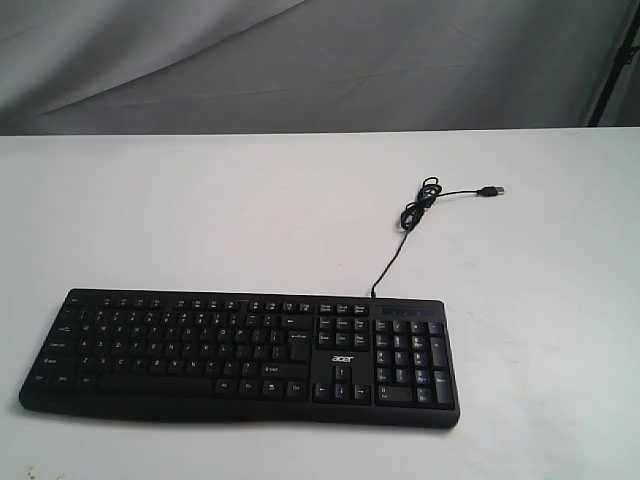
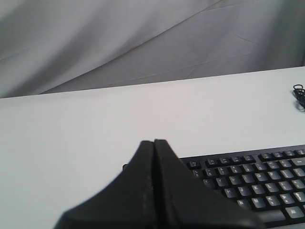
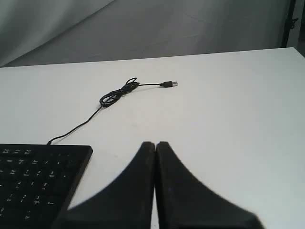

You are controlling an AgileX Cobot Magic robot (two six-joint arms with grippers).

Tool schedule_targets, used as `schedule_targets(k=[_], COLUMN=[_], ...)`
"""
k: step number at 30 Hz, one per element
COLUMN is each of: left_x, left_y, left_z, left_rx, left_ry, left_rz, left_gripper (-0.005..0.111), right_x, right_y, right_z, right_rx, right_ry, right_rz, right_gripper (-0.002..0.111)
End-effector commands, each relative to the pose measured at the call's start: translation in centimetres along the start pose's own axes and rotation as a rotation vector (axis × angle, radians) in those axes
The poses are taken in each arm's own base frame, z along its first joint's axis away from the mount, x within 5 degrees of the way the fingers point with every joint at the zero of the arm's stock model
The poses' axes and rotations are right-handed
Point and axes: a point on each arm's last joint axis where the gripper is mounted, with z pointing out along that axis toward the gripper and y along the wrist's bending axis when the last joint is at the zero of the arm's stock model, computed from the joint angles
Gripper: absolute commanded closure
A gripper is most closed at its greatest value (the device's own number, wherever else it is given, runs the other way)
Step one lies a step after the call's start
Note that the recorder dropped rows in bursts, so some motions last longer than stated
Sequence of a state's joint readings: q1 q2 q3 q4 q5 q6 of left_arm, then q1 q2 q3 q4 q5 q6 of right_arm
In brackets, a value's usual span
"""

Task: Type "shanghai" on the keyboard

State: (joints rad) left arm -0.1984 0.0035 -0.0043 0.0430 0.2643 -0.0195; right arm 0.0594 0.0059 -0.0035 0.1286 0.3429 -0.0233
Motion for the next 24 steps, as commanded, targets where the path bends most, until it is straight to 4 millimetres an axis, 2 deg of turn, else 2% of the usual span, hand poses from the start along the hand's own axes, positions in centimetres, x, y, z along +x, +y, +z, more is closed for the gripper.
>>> schedule_targets(k=[1, 10, 11, 15, 20, 21, 23, 24], left_x=[0.1, 0.1, 0.1, 0.1, 0.1, 0.1, 0.1, 0.1], left_y=[0.0, 0.0, 0.0, 0.0, 0.0, 0.0, 0.0, 0.0], left_z=[0.0, 0.0, 0.0, 0.0, 0.0, 0.0, 0.0, 0.0], left_rx=[0.004, 0.004, 0.004, 0.004, 0.004, 0.004, 0.004, 0.004], left_ry=[-0.004, -0.004, -0.004, -0.004, -0.004, -0.004, -0.004, -0.004], left_rz=[-0.001, -0.001, -0.001, -0.001, -0.001, -0.001, -0.001, -0.001], left_gripper=[0.107, 0.107, 0.107, 0.107, 0.107, 0.107, 0.107, 0.107], right_x=[0.1, 0.0, -1.0, -4.3, -5.7, -6.4, -7.3, -7.5], right_y=[0.0, 0.0, -0.1, -0.3, -0.7, -0.9, -0.7, -0.3], right_z=[0.0, 0.0, -0.1, -1.1, -2.1, -2.8, -3.9, -4.1], right_rx=[-0.001, 0.001, 0.006, -0.014, 0.003, 0.001, -0.135, -0.211], right_ry=[-0.004, -0.011, -0.120, -0.504, -0.698, -0.813, -0.960, -0.980], right_rz=[0.003, -0.006, -0.016, 0.203, 0.211, 0.249, 0.430, 0.447], right_gripper=[0.108, 0.108, 0.108, 0.108, 0.108, 0.108, 0.108, 0.108])
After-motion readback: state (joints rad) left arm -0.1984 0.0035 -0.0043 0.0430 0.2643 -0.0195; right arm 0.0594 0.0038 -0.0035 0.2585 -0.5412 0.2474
